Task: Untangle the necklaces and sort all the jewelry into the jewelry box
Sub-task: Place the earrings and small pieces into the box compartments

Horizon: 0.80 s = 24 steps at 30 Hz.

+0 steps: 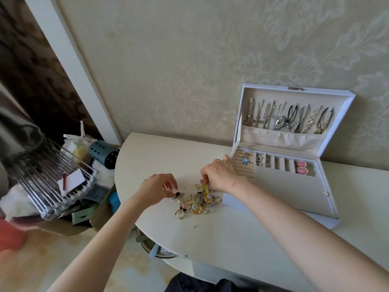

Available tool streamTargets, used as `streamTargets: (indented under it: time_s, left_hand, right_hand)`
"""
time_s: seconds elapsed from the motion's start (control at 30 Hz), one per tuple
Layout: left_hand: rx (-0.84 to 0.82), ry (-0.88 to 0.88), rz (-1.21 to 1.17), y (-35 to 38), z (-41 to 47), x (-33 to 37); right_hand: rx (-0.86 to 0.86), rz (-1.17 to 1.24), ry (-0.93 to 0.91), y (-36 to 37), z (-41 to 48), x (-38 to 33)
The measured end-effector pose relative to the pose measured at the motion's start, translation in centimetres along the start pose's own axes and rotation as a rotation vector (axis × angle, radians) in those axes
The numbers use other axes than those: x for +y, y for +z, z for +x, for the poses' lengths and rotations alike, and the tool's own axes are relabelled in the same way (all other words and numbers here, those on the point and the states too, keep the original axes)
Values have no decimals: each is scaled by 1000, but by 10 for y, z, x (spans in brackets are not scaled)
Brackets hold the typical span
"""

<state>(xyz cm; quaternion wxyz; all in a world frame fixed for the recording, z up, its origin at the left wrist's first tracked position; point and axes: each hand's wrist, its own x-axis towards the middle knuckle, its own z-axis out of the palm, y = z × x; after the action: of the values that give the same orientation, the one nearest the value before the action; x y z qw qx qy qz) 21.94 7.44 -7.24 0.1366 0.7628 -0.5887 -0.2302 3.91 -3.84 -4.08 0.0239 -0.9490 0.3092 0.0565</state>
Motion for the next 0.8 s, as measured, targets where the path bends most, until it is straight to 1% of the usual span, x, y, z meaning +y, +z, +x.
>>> streamTargets:
  time_s: [0.1, 0.17, 0.27, 0.37, 0.43, 0.5, 0.57, 0.63, 0.8]
  left_hand:
    - [-27, 16, -14, 4, -1, 2]
    - [-17, 18, -26, 6, 0, 2]
    - [38, 19, -2, 6, -1, 1]
    - [142, 41, -5, 4, -6, 4]
    - [126, 87, -35, 2, -12, 9]
    - [39, 133, -41, 3, -19, 12]
    - [-24, 169, 2, 6, -24, 14]
    - [-24, 204, 35, 11, -26, 14]
    - [44, 258, 64, 15, -26, 13]
  right_hand:
    - [-9, 0, 7, 1, 1, 0]
    - [-13, 8, 9, 2, 1, 0]
    - [-24, 22, 19, 3, 1, 2]
    - [6, 23, 19, 2, -1, 3]
    - [28, 49, 15, -1, -2, 6]
    - [26, 108, 11, -4, -4, 9]
    - [26, 185, 19, -9, -6, 11]
    - [42, 263, 32, -13, -8, 14]
    - [80, 474, 47, -18, -10, 20]
